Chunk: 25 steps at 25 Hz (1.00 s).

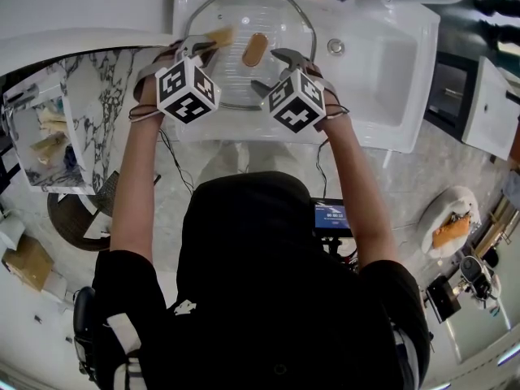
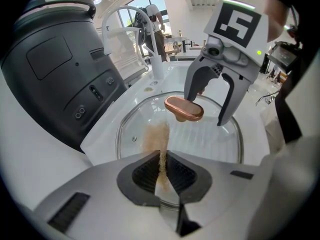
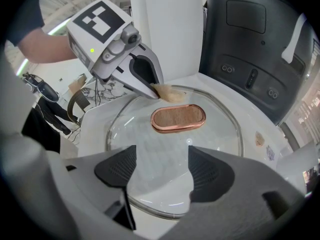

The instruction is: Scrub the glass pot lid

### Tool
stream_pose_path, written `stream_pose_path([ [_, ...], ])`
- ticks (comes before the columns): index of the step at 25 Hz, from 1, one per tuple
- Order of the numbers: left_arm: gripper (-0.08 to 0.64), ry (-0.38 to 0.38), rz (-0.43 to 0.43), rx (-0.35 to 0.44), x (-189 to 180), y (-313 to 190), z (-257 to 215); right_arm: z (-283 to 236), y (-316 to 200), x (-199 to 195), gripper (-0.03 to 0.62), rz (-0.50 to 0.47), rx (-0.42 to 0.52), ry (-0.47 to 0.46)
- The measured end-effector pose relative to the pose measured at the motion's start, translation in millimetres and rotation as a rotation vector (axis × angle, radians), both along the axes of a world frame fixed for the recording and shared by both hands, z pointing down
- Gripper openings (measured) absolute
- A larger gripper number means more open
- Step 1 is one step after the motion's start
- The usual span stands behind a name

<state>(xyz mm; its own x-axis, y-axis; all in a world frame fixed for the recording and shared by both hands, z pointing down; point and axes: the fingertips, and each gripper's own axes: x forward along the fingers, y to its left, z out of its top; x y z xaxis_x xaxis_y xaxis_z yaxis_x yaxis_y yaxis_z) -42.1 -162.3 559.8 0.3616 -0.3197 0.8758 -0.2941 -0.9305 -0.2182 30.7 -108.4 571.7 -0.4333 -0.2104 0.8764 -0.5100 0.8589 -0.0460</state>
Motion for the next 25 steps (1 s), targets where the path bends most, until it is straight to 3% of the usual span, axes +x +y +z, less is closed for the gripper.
stream_pose_path([
  [25,0.017,0.034,-0.044,-0.082,-9.3,60.4,6.2,-0.5,-0.4,-0.3,0.31,0.001,-0.012,0.025],
])
